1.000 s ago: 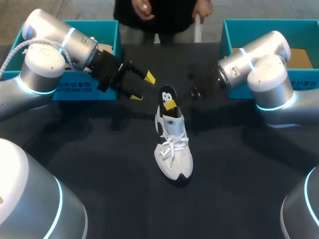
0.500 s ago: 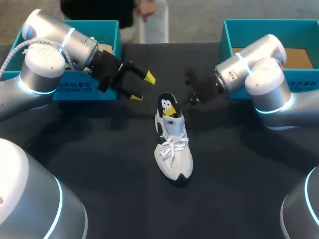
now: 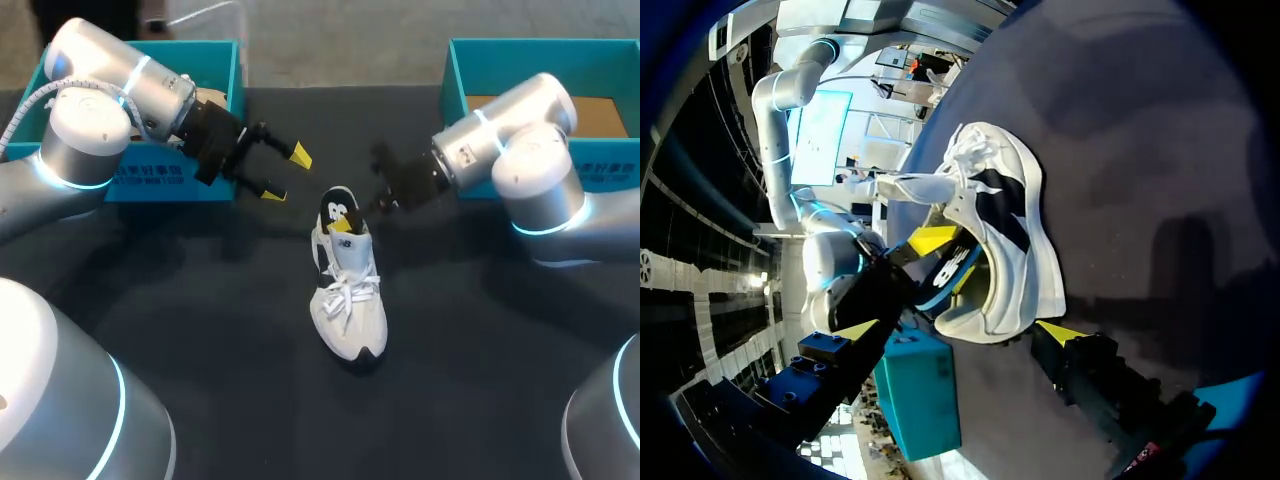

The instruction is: Take the shoe out of the shoebox, open the shoe tongue, remove and reinsert the insole, then place the shoe into the shoebox

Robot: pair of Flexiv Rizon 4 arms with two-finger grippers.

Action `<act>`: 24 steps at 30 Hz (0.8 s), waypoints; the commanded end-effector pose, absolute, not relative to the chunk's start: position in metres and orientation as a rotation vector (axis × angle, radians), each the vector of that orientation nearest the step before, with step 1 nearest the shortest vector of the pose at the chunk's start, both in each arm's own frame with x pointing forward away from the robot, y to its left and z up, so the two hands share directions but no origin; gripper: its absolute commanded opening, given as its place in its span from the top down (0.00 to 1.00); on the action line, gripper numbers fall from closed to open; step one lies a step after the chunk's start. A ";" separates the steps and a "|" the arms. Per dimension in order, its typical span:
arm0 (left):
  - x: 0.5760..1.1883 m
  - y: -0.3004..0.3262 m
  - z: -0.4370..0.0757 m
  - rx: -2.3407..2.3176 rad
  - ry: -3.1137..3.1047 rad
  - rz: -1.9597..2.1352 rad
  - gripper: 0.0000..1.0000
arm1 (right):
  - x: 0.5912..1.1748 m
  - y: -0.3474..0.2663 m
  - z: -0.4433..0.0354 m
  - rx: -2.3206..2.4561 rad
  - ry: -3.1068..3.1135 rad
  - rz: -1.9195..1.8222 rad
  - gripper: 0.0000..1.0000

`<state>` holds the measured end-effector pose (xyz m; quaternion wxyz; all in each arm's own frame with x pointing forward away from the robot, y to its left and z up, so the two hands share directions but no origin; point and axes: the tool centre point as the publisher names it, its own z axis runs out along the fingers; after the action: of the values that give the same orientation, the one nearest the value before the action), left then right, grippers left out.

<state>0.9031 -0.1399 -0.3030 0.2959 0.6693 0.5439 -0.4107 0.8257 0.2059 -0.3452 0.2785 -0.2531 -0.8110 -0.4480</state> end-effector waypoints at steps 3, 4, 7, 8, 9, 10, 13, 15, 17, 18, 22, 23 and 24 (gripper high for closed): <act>0.904 -0.141 -0.304 1.780 1.444 -1.092 0.00 | 0.834 0.206 -0.328 -0.664 -2.223 -1.179 0.65; 0.904 -0.141 -0.304 1.780 1.444 -1.092 0.00 | 0.836 0.206 -0.328 -0.661 -2.226 -1.177 0.65; 0.904 -0.141 -0.304 1.780 1.444 -1.092 0.00 | 0.843 0.205 -0.329 -0.658 -2.233 -1.172 0.69; 0.904 -0.141 -0.304 1.780 1.444 -1.092 0.00 | 0.844 0.205 -0.330 -0.657 -2.235 -1.168 0.70; 0.904 -0.141 -0.304 1.780 1.444 -1.092 0.00 | 0.846 0.206 -0.331 -0.656 -2.236 -1.162 0.76; 0.904 -0.141 -0.304 1.780 1.444 -1.092 0.00 | 0.847 0.206 -0.333 -0.653 -2.238 -1.152 0.87; 0.904 -0.141 -0.304 1.780 1.444 -1.092 0.00 | 0.848 0.207 -0.337 -0.653 -2.239 -1.138 1.00; 0.904 -0.141 -0.304 1.780 1.444 -1.092 0.00 | 0.848 0.207 -0.340 -0.657 -2.239 -1.129 1.00; 0.904 -0.141 -0.304 1.780 1.444 -1.092 0.00 | 0.846 0.207 -0.343 -0.664 -2.237 -1.120 1.00; 0.904 -0.141 -0.304 1.780 1.444 -1.092 0.00 | 0.844 0.207 -0.344 -0.668 -2.240 -1.109 1.00; 0.904 -0.141 -0.304 1.780 1.444 -1.092 0.00 | 0.838 0.209 -0.350 -0.678 -2.252 -1.072 1.00; 0.904 -0.141 -0.304 1.780 1.444 -1.092 0.00 | 0.836 0.209 -0.351 -0.680 -2.250 -1.070 1.00; 0.904 -0.141 -0.304 1.780 1.444 -1.092 0.00 | 0.834 0.209 -0.352 -0.686 -2.249 -1.063 1.00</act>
<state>0.9032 -0.1400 -0.3030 0.2959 0.6693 0.5438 -0.4107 0.8371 0.2054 -0.3507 0.2785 -0.2522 -0.8362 -0.3995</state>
